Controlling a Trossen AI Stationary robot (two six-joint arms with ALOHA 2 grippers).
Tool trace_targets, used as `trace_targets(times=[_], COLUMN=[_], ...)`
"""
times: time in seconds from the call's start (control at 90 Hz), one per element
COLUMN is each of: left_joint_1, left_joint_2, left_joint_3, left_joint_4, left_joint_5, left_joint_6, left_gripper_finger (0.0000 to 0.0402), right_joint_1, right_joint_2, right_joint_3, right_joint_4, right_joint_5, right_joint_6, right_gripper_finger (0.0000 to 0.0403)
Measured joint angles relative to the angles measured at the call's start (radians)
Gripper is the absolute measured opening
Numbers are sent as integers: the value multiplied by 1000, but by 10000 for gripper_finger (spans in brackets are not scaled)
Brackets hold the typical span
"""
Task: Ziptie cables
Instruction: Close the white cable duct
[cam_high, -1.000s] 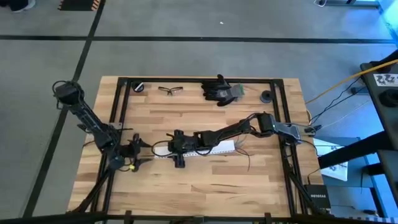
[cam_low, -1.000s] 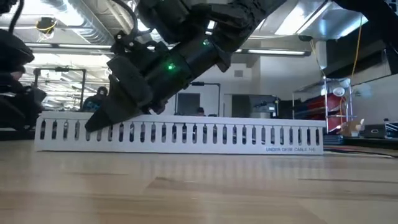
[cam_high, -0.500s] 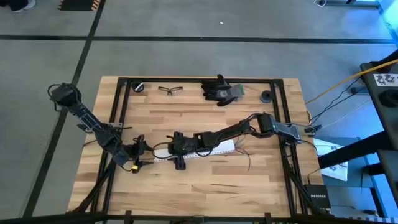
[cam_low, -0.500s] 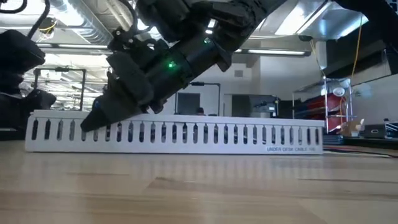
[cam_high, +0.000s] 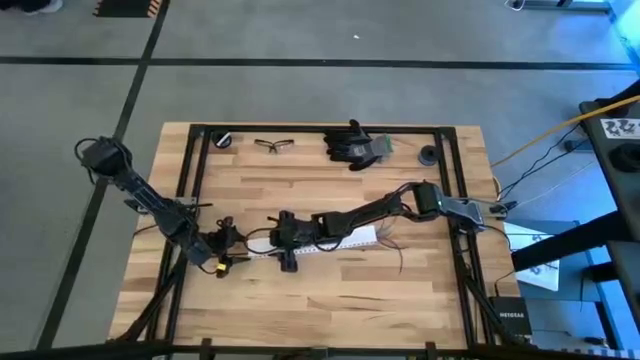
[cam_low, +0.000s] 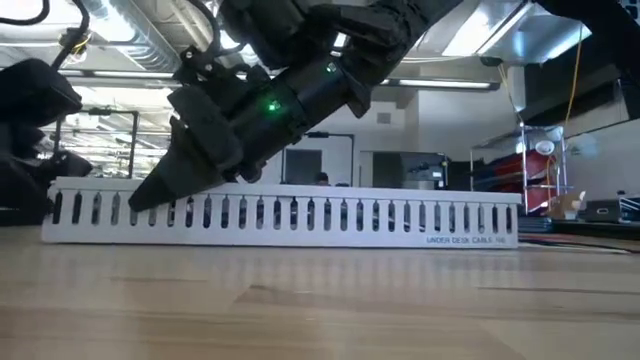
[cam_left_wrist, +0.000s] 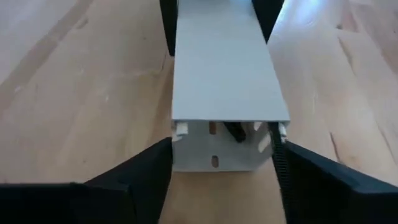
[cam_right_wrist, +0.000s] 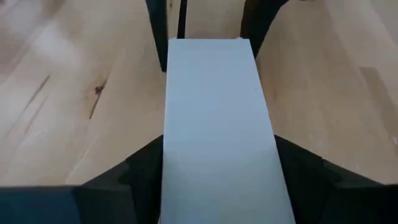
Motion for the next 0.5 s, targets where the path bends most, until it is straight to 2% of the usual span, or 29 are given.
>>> trace_targets(times=[0.256,0.5], left_joint_1=[-1,0], left_joint_2=[91,104], left_joint_3=[0,0], left_joint_4=[79,121], left_joint_5=[-40,-40], left_joint_6=[-2,36], left_gripper_finger=[194,189], right_joint_1=[0,2], right_joint_2=[0,17], right_joint_3=[-2,-4], right_joint_4=[4,81], right_joint_5=[2,-2], right_joint_6=[0,30], right_gripper_finger=[225,225])
